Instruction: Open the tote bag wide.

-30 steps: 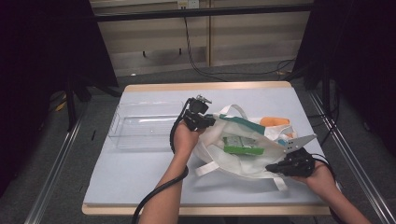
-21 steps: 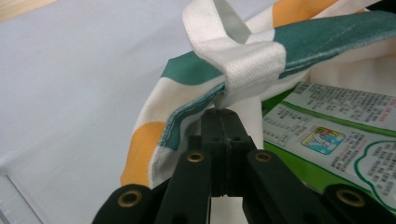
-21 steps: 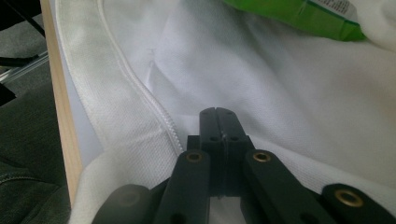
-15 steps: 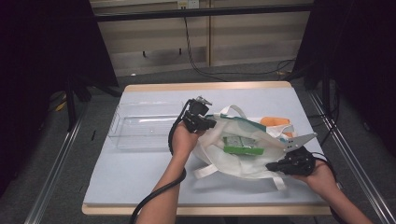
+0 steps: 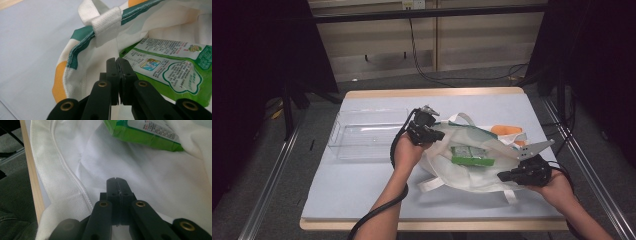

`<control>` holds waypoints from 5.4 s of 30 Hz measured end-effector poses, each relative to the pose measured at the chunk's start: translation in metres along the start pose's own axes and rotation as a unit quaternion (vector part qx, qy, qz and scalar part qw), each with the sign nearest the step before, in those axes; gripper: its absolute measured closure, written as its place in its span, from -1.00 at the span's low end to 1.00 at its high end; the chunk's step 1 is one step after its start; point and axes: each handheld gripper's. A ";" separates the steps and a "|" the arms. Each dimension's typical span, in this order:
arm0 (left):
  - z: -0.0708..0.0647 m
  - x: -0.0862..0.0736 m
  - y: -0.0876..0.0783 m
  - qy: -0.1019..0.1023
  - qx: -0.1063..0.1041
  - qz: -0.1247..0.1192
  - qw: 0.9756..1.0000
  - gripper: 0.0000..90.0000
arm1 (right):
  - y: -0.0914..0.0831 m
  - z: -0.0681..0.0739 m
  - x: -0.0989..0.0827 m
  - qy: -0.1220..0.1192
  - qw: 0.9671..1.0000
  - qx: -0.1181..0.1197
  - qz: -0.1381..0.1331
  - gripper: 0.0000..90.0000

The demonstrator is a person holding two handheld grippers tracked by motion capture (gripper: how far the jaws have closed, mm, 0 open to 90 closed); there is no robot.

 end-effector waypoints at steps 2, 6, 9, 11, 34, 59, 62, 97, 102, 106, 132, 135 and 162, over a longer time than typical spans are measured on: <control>-0.001 0.000 -0.002 0.006 -0.001 -0.002 1.000 0.94 | 0.000 0.000 0.000 0.002 1.000 -0.001 -0.002 0.98; -0.005 0.000 -0.007 0.015 -0.008 -0.003 1.000 0.89 | -0.001 0.001 0.001 0.004 1.000 -0.005 -0.005 0.95; -0.008 -0.001 -0.010 0.021 -0.015 -0.003 1.000 0.80 | -0.001 0.001 0.001 0.008 1.000 -0.006 -0.012 0.92; -0.009 -0.001 -0.011 0.019 -0.019 -0.004 1.000 0.75 | -0.002 0.001 0.001 0.007 1.000 -0.009 -0.015 0.84; -0.019 -0.013 -0.018 0.049 -0.039 0.011 0.998 0.22 | -0.002 0.002 0.002 0.019 0.999 -0.037 -0.017 0.07; -0.045 -0.004 -0.018 0.099 -0.048 0.028 0.994 -0.42 | -0.006 0.010 0.010 0.017 0.998 -0.058 -0.024 -0.24; -0.046 -0.003 -0.016 0.100 -0.045 0.034 0.993 -0.48 | -0.007 0.010 0.011 0.018 0.998 -0.057 -0.024 -0.27; -0.063 0.001 0.000 0.149 -0.070 0.046 0.985 0.15 | -0.006 0.015 0.021 0.007 0.997 -0.067 -0.027 -0.44; -0.064 0.002 0.003 0.149 -0.070 0.055 0.985 0.13 | -0.006 0.015 0.020 0.006 0.997 -0.067 -0.028 -0.44; -0.067 0.002 0.006 0.152 -0.054 0.061 0.985 -0.14 | -0.005 0.016 0.020 0.006 0.997 -0.067 -0.027 -0.45; -0.067 -0.001 0.026 0.152 -0.020 0.094 0.984 -0.41 | -0.004 0.015 0.017 0.005 0.998 -0.066 -0.025 -0.46; -0.068 -0.002 0.028 0.151 -0.013 0.099 0.983 -0.41 | -0.004 0.014 0.017 0.006 0.998 -0.066 -0.025 -0.46; -0.065 0.021 0.027 0.151 -0.004 0.083 0.985 0.05 | -0.001 0.014 0.015 0.004 0.998 -0.061 -0.025 -0.47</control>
Point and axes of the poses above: each handheld gripper's, and its own axes: y roughly forward along the jaws, x roughly out of its top, z roughly to its left, and after that the axes turned 6 degrees about z, right-handed
